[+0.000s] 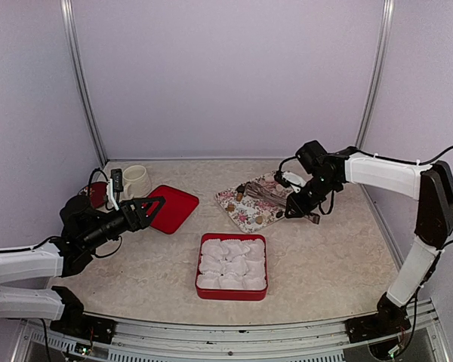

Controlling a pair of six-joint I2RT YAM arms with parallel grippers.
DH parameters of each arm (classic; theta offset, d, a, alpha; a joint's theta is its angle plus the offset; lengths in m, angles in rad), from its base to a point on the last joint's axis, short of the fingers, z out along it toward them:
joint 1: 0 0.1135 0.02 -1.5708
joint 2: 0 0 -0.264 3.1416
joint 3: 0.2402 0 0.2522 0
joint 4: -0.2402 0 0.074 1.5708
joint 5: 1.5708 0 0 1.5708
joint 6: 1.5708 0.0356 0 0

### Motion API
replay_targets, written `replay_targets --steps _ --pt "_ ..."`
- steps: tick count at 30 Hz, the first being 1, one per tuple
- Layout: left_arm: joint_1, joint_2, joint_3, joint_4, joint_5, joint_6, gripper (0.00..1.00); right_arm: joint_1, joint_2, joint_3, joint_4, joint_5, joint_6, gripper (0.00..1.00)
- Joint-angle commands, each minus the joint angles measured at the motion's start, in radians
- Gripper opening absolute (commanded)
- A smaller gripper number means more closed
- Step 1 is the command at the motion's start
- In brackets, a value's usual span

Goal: Pack the chocolate

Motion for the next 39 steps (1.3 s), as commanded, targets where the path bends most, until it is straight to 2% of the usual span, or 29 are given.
replay_targets --steps 1,17,19,23,26,31,35,39 --pt "0.008 -0.012 0.018 0.006 0.004 -0.001 0.99 -0.007 0.049 -0.019 0.049 0.017 -0.008 0.22" --pt "0.009 -0.004 0.011 0.01 0.007 0.02 0.99 -0.008 0.15 -0.005 0.078 0.011 0.008 0.27" --pt "0.009 -0.01 0.01 0.005 0.007 0.025 0.99 -0.009 0.158 -0.003 0.077 0.009 0.01 0.3" --pt "0.012 -0.02 0.005 0.001 0.005 0.03 0.99 -0.009 0.169 0.004 0.069 0.014 0.01 0.42" --pt "0.016 -0.021 0.002 0.001 0.006 0.03 0.99 -0.01 0.171 0.006 0.062 0.022 0.01 0.45" --pt "0.02 -0.018 -0.002 0.01 0.012 0.028 0.99 -0.017 0.171 -0.004 0.055 0.01 0.01 0.46" --pt "0.021 -0.015 -0.004 0.012 0.013 0.03 0.99 -0.018 0.177 0.003 0.044 -0.006 0.01 0.41" --pt "0.025 -0.015 -0.008 0.015 0.013 0.03 0.99 -0.013 0.175 0.024 0.024 -0.005 0.006 0.4"
